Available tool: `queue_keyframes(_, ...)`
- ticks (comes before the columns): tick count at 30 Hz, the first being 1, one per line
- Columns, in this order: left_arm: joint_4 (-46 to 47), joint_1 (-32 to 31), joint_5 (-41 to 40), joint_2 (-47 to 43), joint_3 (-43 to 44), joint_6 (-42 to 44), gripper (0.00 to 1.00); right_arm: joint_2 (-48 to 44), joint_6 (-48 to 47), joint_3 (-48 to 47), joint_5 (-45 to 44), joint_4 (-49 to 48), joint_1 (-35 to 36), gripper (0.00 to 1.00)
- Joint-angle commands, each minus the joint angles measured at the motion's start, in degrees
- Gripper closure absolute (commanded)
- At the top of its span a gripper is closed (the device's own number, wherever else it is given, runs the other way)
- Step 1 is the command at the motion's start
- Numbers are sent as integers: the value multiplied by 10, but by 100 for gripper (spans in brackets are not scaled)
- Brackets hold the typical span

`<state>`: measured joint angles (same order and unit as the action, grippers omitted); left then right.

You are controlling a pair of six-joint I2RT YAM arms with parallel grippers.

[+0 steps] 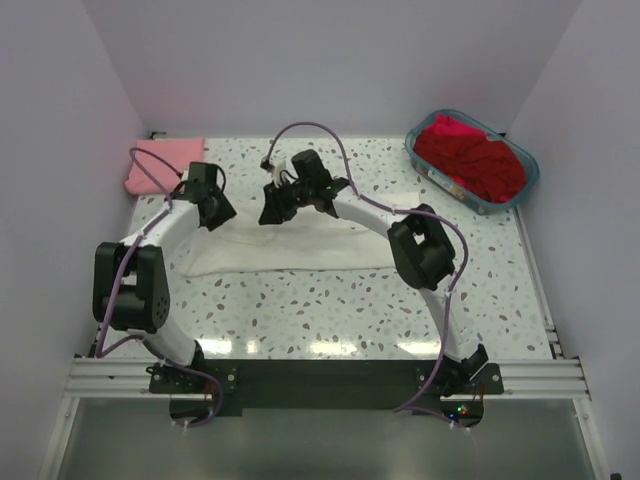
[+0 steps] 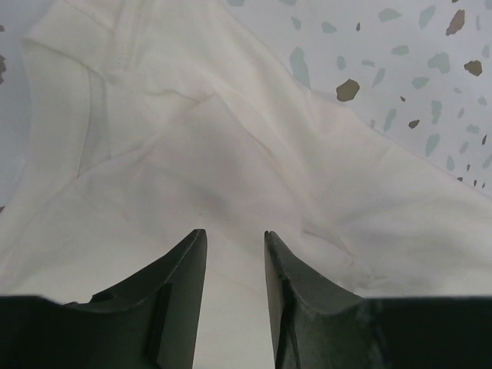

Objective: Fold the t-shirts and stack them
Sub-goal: Fold the tshirt

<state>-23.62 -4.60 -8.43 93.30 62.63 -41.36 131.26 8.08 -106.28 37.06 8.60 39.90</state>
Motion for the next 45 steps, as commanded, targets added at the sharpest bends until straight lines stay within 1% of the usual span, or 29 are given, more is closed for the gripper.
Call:
queue_keyframes(1,43,-5,6,30,0,4,61,24,62,-9,13,-56,1,74)
queue_keyframes(5,57,-5,-11,68,-5,-5,63,44,79,22,30,-73,2,77)
queue_keyframes(10,52,-4,-21,117,2,-25,63,44,59,63,19,-61,-1,78)
queue_keyframes(13,45,-3,-15,113,13,-22,55,29,53,78,8,-55,-8,79)
queue_keyframes(15,44,-3,-14,84,15,-22,52,-3,42,85,-1,-41,-9,78)
queue_keyframes(16,41,-4,-16,71,17,-20,48,-16,38,91,-20,-39,-10,78)
queue_keyframes(17,33,-4,-24,59,21,-19,46,-30,28,103,-32,-35,-11,76)
queue_keyframes(18,28,-4,-29,36,24,-17,44,-55,24,108,-43,-31,-13,71)
queue_keyframes(19,11,-4,-34,26,25,-14,38,-68,19,114,-67,-24,-18,67)
queue_keyframes(20,2,-4,-45,15,27,-11,35,-80,8,124,-81,-4,-28,65)
queue_keyframes(21,-5,-4,-50,-6,25,-9,29,-104,0,130,-97,7,-35,62)
queue_keyframes(22,-14,-4,-55,-17,21,-5,27,-115,-9,137,-119,22,-41,60)
queue_keyframes(24,-20,-4,-69,-42,-1,0,24,-147,-40,162,-195,64,-60,52)
queue_keyframes(25,-24,-4,-75,-49,-10,0,24,-157,-45,173,-217,75,-66,51)
queue_keyframes(26,-24,-4,-81,-53,-29,0,24,-168,-44,198,-259,92,-81,50)
queue_keyframes(28,-20,-4,-86,-57,-51,0,26,-201,-32,228,-297,96,-101,48)
queue_keyframes(29,-20,-4,-91,-55,-55,1,28,-210,-18,261,-322,92,-106,48)
queue_keyframes(30,-18,-4,-94,-48,-57,3,32,-218,-12,277,-327,88,-112,48)
queue_keyframes(32,-5,-4,-102,-41,-58,9,36,-234,-3,308,-336,85,-123,48)
queue_keyframes(33,1,-4,-105,-33,-56,17,40,-236,-3,315,-343,85,-125,48)
queue_keyframes(35,14,-4,-112,-26,-47,20,44,-238,-2,330,-351,83,-127,48)
queue_keyframes(36,17,-4,-113,-19,-43,23,48,-237,-3,333,-356,81,-128,48)
queue_keyframes(39,21,-4,-112,-2,-29,21,54,-233,-3,344,-369,85,-130,48)
queue_keyframes(44,18,-5,-106,57,-16,19,54,-231,-10,367,-407,118,-131,48)
queue_keyframes(45,16,-5,-106,85,-13,21,54,-236,-8,373,-408,123,-130,48)
